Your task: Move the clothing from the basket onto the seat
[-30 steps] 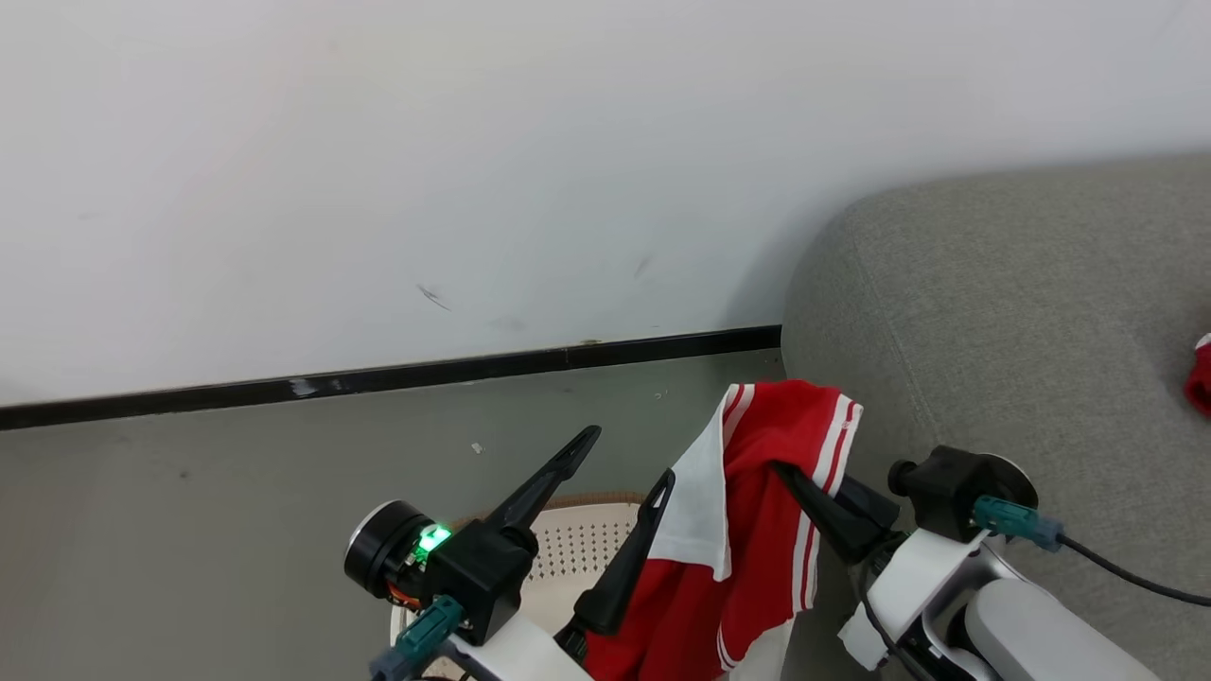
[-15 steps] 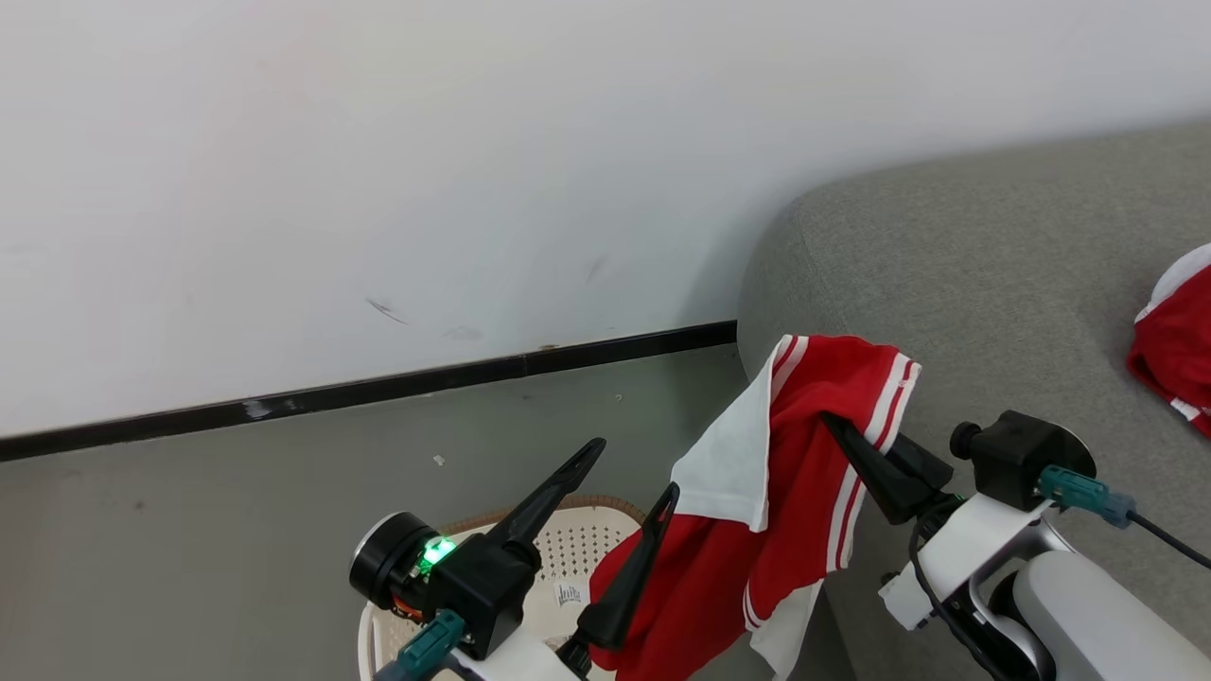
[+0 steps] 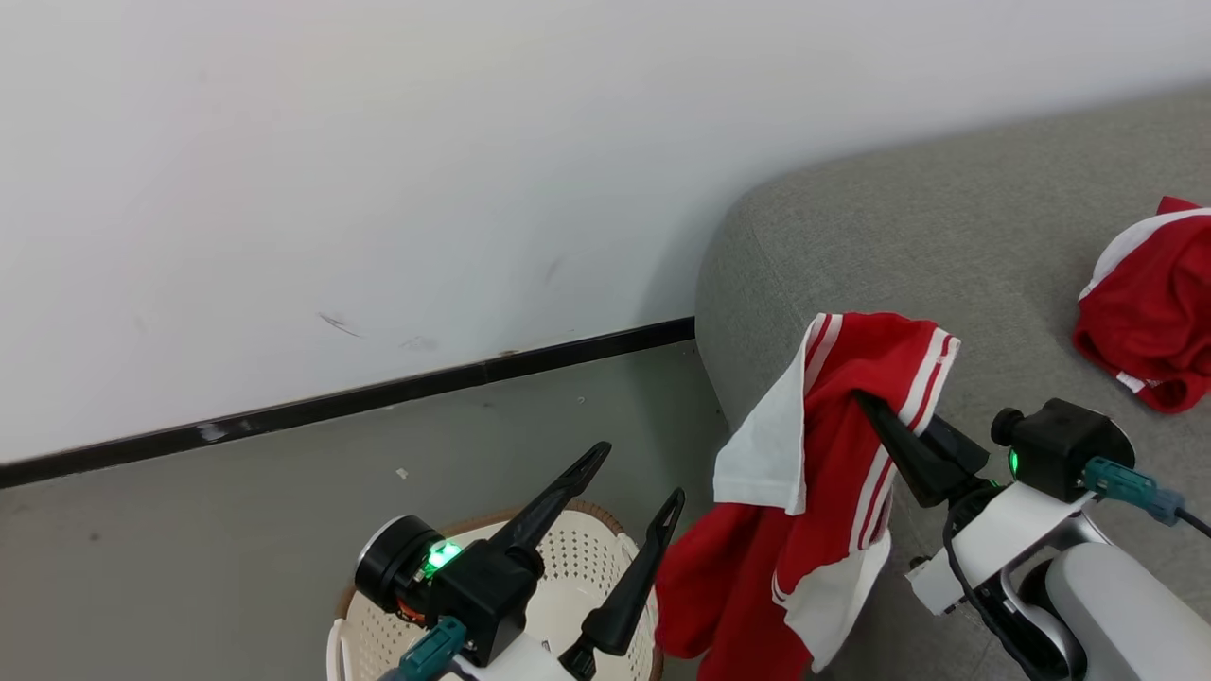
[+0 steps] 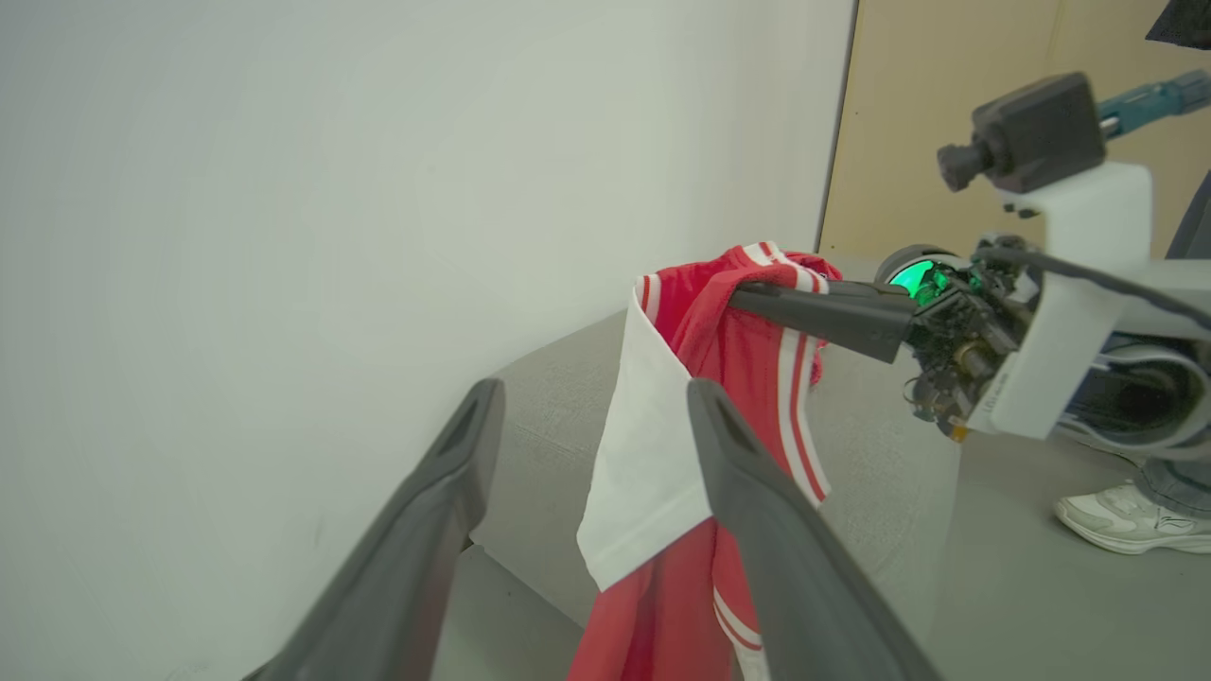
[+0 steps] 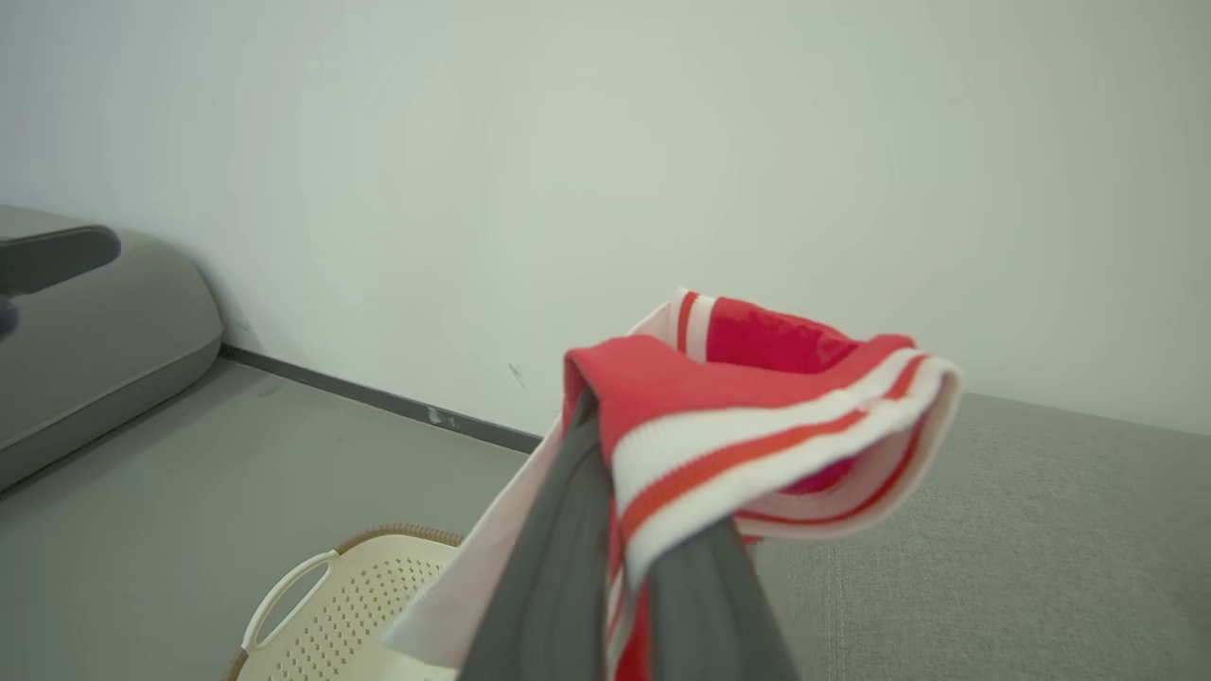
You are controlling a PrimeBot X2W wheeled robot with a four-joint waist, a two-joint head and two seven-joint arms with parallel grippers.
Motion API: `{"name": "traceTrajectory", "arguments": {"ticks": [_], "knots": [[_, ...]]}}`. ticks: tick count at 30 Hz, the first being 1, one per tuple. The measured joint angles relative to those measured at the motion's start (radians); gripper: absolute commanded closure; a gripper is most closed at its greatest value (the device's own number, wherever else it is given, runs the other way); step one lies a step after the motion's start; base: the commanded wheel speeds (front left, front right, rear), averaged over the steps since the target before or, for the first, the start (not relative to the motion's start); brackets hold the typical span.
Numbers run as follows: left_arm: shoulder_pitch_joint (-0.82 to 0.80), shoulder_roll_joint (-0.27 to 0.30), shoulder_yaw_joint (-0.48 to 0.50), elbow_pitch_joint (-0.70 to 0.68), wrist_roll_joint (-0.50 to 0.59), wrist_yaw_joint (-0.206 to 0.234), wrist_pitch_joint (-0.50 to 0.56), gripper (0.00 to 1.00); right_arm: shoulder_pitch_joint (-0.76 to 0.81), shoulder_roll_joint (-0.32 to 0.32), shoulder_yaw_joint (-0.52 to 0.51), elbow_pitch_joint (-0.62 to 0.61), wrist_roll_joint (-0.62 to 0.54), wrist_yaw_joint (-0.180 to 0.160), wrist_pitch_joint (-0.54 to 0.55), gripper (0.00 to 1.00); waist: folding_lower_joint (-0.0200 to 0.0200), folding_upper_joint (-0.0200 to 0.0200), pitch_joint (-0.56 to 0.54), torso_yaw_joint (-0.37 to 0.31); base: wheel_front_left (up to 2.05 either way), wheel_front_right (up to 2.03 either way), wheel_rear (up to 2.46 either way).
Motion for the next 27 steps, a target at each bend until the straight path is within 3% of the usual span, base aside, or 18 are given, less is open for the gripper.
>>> {"name": "traceTrajectory", "arguments": {"ticks": [27], "knots": [[0.023,-0.007,-0.016,0.000,-0.009,-0.007,-0.018,0.00,0.017,-0.040,-0.125,-0.058,-0.007,0.000,0.000,1.00,0.0000,0.0000,-0.006,-0.110,0.00,0.00,0.00]]}}
